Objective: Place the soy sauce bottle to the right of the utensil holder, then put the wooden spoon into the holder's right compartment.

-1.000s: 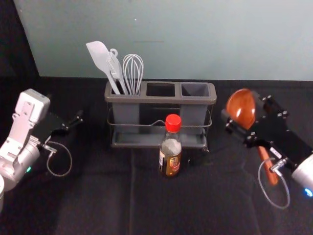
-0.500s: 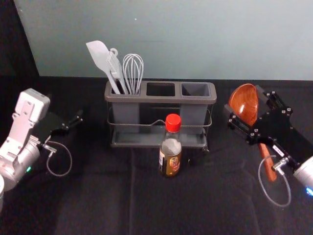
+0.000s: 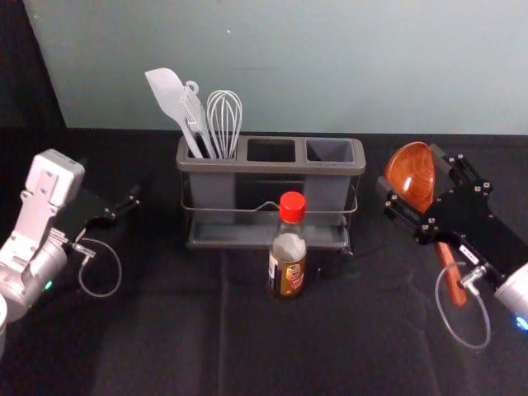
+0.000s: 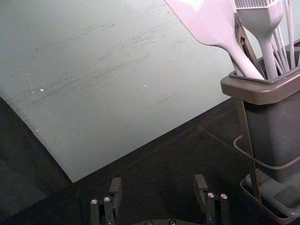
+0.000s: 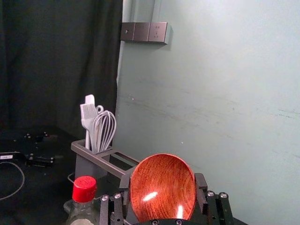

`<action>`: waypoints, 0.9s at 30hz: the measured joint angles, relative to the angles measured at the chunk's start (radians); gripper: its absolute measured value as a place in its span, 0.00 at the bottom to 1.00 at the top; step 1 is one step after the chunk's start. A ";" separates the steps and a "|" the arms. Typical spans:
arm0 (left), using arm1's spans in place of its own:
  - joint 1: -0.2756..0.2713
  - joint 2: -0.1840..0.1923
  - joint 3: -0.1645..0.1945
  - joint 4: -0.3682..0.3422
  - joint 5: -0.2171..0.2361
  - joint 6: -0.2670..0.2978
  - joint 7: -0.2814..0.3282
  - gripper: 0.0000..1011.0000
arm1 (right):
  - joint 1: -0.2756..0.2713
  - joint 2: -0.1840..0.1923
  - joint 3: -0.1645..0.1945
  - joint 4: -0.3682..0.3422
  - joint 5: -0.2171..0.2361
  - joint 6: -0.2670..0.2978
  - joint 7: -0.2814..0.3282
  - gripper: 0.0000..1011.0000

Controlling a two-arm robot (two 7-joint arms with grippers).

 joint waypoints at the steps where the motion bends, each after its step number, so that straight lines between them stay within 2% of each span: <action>1: 0.000 0.000 0.000 0.000 0.000 0.000 0.000 0.99 | 0.000 0.000 0.000 0.000 0.000 0.000 0.000 0.83; 6: 0.000 0.000 0.000 0.000 0.000 0.000 0.000 0.99 | 0.011 -0.002 -0.001 0.009 0.005 0.002 0.010 0.83; 9: 0.000 0.000 0.000 0.000 0.000 0.000 0.000 0.99 | 0.051 -0.007 -0.016 0.031 0.012 0.010 0.028 0.83; 13: 0.000 0.000 0.000 0.000 0.000 0.000 0.000 0.99 | 0.132 -0.019 -0.050 0.075 0.021 0.030 0.053 0.83; 16: 0.000 0.000 0.000 0.000 0.000 0.000 0.000 0.99 | 0.235 -0.040 -0.092 0.146 0.043 0.042 0.087 0.83; 17: 0.000 0.000 0.000 0.000 0.000 0.000 0.000 0.99 | 0.252 -0.043 -0.098 0.159 0.047 0.042 0.093 0.83; 23: 0.000 0.000 0.000 0.000 0.000 0.000 0.000 0.99 | 0.400 -0.083 -0.153 0.280 0.084 0.022 0.144 0.83; 27: 0.000 0.000 0.000 0.000 0.000 0.000 0.000 0.99 | 0.468 -0.101 -0.175 0.328 0.091 0.010 0.154 0.83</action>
